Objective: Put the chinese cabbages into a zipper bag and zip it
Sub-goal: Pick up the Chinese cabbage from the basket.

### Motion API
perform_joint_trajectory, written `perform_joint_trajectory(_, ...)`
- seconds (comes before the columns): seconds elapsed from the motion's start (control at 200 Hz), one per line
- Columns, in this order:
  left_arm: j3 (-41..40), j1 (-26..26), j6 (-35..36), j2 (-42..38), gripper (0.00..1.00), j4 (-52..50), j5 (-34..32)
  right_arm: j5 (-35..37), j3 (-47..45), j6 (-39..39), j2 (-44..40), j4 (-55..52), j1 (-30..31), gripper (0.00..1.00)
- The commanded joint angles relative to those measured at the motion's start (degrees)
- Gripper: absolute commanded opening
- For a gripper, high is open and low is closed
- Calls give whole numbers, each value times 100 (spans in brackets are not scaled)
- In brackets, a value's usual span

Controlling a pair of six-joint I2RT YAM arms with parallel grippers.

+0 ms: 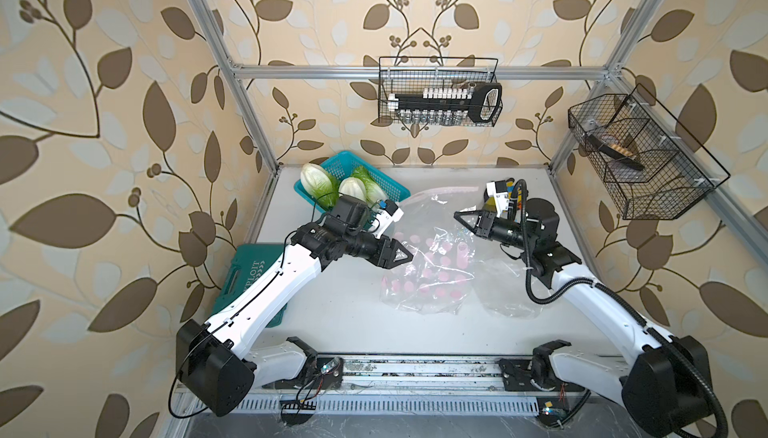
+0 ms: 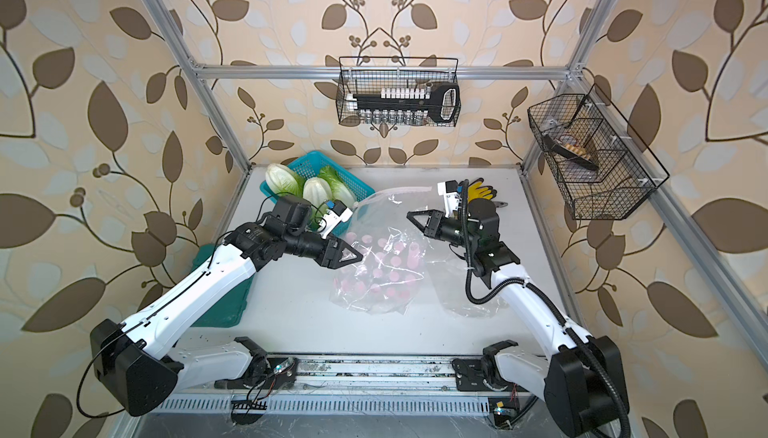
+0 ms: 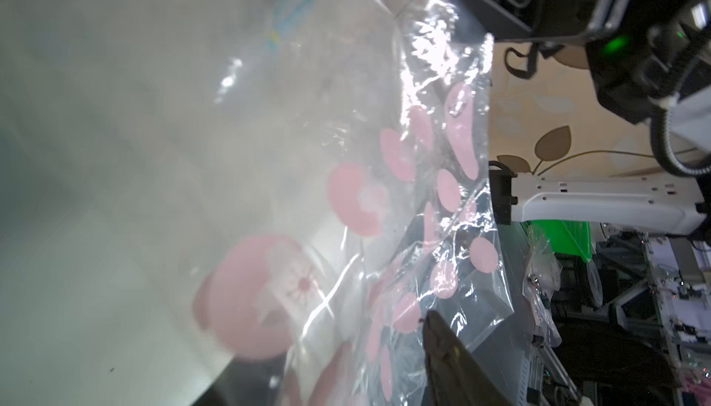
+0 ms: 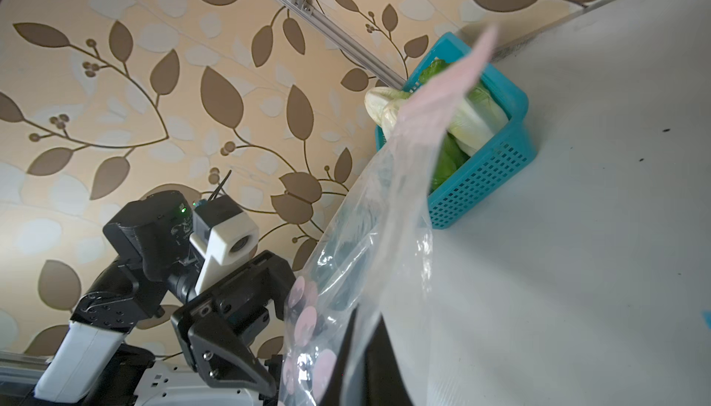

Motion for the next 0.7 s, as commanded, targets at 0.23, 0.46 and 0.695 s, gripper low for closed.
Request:
perform_joint_trajectory(0.23,1092,647,-1805,-10,71,-64,-168,4338,299,-4339,-346,359,2217,0)
perform_joint_trajectory(0.46,629,647,-3797,98,83,1465,-308,4856,-147,-4933,356,1504,3020,0)
perform_joint_trajectory(0.695,390,1223,-3956,404,85,1535,587,5406,-1076,-4827,893,2942,3658,0)
